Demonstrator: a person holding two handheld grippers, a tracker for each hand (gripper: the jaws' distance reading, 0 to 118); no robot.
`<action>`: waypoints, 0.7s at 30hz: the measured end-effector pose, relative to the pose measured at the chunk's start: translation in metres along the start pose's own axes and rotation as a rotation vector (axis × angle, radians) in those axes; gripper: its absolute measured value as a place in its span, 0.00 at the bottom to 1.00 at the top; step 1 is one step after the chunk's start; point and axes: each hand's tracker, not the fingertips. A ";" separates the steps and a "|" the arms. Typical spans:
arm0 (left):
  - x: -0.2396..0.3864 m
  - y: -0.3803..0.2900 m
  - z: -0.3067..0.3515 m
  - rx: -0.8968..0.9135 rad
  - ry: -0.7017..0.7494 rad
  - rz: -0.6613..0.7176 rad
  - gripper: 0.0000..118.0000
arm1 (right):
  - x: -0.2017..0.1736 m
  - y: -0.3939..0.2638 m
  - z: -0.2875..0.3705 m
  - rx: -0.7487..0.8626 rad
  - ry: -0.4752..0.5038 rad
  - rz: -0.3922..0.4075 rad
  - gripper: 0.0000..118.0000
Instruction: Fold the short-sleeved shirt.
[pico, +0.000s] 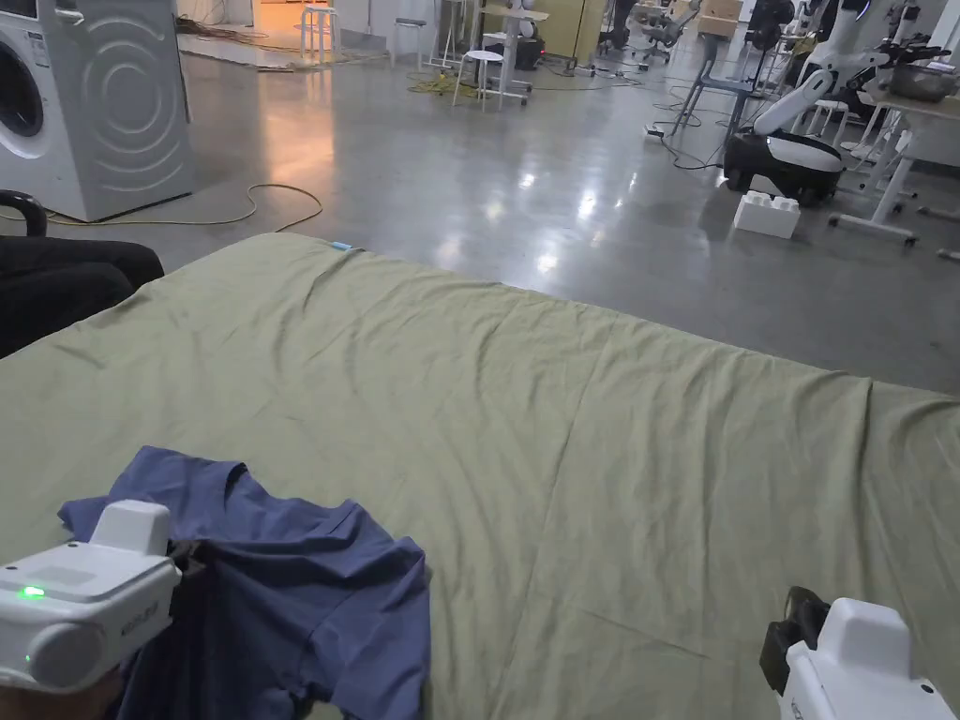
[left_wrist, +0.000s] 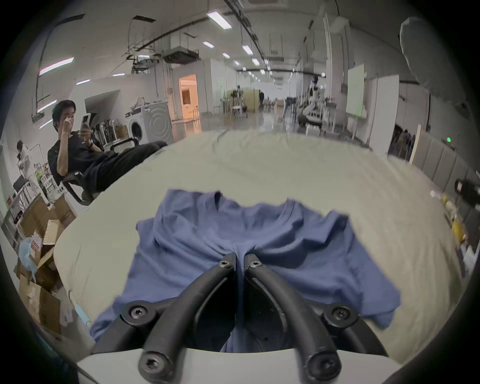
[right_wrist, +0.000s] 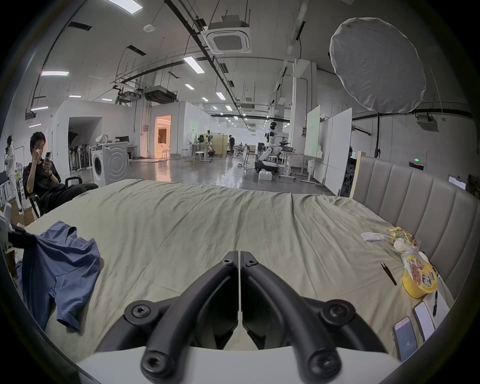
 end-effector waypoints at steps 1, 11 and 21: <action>0.003 0.009 0.006 0.026 -0.012 0.009 0.04 | 0.001 0.001 0.001 0.005 0.000 -0.004 0.02; 0.025 0.049 0.030 0.281 -0.125 -0.014 0.04 | 0.022 0.014 0.014 0.069 -0.033 -0.017 0.02; 0.159 0.168 0.068 0.424 -0.348 -0.048 0.04 | 0.066 0.015 0.034 0.099 -0.087 -0.051 0.02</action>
